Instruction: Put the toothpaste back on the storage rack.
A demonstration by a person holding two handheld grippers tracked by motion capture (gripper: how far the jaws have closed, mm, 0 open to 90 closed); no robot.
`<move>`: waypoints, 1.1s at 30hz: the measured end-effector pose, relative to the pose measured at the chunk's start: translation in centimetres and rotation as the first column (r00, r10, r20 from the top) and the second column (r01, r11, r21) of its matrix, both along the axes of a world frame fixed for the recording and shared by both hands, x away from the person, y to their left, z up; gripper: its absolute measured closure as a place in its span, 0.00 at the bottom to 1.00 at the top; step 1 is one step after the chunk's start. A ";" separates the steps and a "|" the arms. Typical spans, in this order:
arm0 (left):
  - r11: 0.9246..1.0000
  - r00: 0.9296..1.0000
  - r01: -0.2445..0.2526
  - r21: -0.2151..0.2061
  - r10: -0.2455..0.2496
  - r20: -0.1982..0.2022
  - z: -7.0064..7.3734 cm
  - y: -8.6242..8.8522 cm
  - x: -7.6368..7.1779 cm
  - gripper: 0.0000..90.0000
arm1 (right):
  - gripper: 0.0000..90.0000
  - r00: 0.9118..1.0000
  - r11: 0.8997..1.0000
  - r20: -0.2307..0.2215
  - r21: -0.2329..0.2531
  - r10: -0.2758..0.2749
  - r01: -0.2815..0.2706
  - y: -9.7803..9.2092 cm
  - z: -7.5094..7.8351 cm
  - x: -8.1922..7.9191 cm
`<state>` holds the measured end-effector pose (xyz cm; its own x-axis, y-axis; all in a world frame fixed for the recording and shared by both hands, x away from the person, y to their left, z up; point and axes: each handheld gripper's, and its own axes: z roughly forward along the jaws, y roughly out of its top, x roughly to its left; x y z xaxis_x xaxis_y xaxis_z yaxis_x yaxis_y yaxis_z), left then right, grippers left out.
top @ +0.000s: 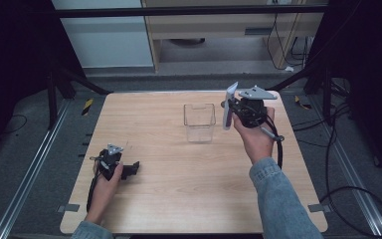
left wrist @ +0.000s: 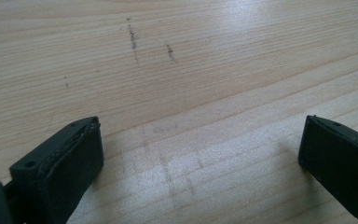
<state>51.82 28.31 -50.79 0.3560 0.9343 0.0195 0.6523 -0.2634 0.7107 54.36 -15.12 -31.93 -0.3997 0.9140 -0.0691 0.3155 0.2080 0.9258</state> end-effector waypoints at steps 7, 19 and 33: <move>1.000 1.000 0.000 0.000 0.000 0.000 0.0 0.0 0.0 0.00 | 0.90 1.000 1.000 0.023 0.011 0.013 -0.013 0.7 1.6 -0.1; 1.000 1.000 0.000 0.000 0.000 0.000 0.0 0.0 0.0 0.00 | 0.90 0.997 1.000 0.073 0.015 0.013 -0.015 1.5 3.3 -0.3; 1.000 1.000 0.000 0.000 0.000 0.000 0.0 0.0 0.0 0.00 | 0.90 0.995 1.000 0.095 0.021 0.015 -0.017 2.0 4.2 -0.3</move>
<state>51.82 28.31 -50.79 0.3559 0.9343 0.0192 0.6523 -0.2631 0.7109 54.10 -13.09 -27.77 -0.4070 0.9092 -0.0873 0.2233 0.1917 0.9557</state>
